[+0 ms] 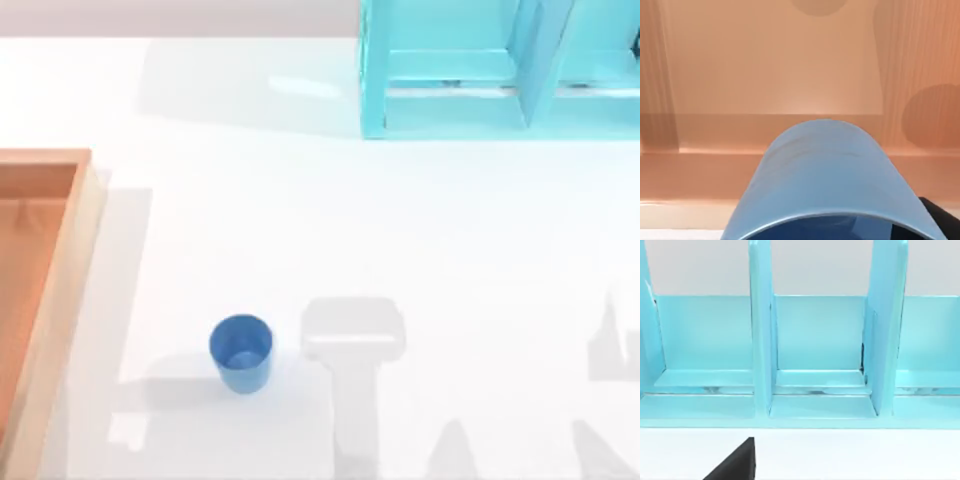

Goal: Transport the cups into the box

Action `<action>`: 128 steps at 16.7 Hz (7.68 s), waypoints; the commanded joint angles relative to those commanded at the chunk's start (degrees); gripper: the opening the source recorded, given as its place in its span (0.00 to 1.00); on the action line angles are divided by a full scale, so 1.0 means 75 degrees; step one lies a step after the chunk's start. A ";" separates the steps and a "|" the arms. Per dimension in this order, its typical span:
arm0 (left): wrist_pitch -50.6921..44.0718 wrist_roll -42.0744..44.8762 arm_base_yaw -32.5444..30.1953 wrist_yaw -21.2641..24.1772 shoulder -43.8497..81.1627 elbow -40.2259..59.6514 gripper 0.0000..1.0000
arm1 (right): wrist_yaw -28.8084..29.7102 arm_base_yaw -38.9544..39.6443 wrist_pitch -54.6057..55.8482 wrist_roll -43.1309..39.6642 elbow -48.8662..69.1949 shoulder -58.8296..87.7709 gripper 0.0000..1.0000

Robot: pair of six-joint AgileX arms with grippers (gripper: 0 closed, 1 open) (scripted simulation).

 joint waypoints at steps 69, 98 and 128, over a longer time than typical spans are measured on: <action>0.0611 -0.7412 -0.7445 0.0161 0.3758 0.2940 1.00 | 0.0000 0.0000 0.0000 0.0000 0.0000 0.0000 1.00; 0.3483 -0.7377 -0.7421 0.0165 0.4516 0.0827 0.25 | 0.0000 0.0000 0.0000 0.0000 0.0000 0.0000 1.00; 0.0923 -0.5423 -0.5473 0.0146 0.2232 0.1075 0.00 | 0.0000 0.0000 0.0000 0.0000 0.0000 0.0000 1.00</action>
